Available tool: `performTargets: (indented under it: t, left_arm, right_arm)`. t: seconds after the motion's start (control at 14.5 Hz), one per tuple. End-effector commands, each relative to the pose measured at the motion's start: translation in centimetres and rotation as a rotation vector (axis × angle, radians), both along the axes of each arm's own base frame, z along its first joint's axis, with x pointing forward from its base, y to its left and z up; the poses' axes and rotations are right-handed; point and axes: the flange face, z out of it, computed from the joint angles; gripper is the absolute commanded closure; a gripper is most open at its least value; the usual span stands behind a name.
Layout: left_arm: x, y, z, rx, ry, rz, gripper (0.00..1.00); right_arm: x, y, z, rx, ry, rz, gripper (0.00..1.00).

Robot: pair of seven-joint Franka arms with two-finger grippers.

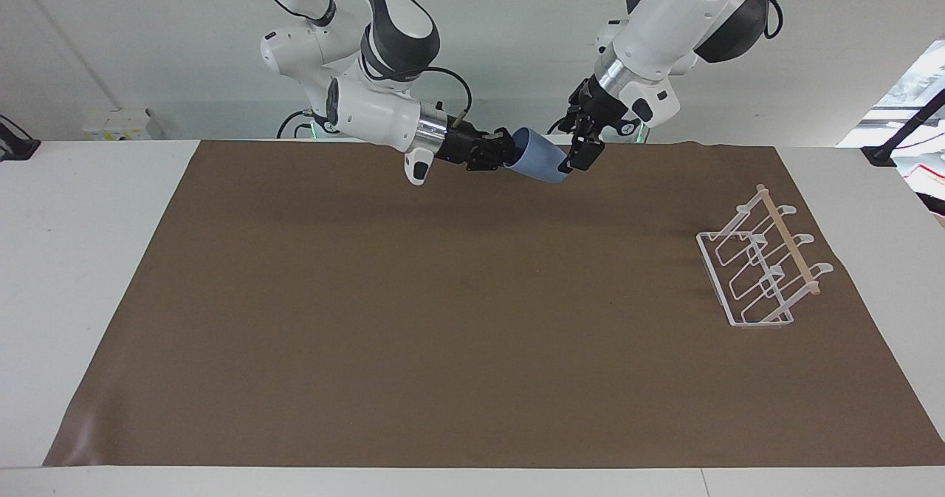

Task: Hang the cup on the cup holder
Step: 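Carry the cup toward the left gripper while the left gripper grasps it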

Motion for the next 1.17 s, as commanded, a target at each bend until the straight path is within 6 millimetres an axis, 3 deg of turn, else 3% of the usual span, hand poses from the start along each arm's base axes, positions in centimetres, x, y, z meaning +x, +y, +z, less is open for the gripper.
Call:
performTargets:
  t: [0.0,0.21,0.34,0.41,0.48,0.55,0.89,0.96,1.03,1.1]
  left_arm:
    - [-1.2,-0.3,-1.5,-0.031,-0.009,0.049,0.0]
    - [-1.3,-0.3,-3.4,-0.028,-0.017,0.054,0.0]
    - [-1.7,-1.3,-3.2,-0.04,-0.036,0.039,0.0]
    - [-1.6,-1.4,-3.2,-0.044,-0.044,0.041,0.07]
    - [-1.5,-1.2,-3.4,-0.048,-0.038,0.051,0.55]
    - [-1.7,-1.4,-3.6,-0.058,-0.028,0.048,0.97]
    - [-1.7,-1.7,-3.4,-0.08,-0.026,0.055,1.0]
    - [-1.6,-1.6,-3.3,-0.08,-0.028,0.055,1.0]
    - [-1.2,-1.3,-3.2,-0.079,-0.032,0.057,1.0]
    - [-0.8,-0.9,-3.2,-0.068,-0.035,0.059,1.0]
  right_arm:
    - [0.2,-0.1,0.3,0.023,0.015,-0.014,0.99]
    - [0.2,-0.1,0.2,0.022,0.015,-0.017,0.99]
    - [0.2,-0.1,0.2,0.021,0.011,-0.016,0.99]
    - [0.2,-0.1,0.2,0.02,0.013,-0.019,0.99]
    - [0.2,-0.1,0.2,0.02,0.013,-0.019,0.99]
    - [0.3,-0.2,0.2,0.02,0.012,-0.022,0.99]
    - [0.3,-0.2,0.2,0.019,0.017,-0.026,0.95]
    - [0.3,-0.2,0.2,0.019,0.03,-0.033,0.74]
    - [0.2,-0.1,0.2,0.017,0.035,-0.033,0.17]
    - [0.2,-0.1,0.3,0.017,0.035,-0.036,0.01]
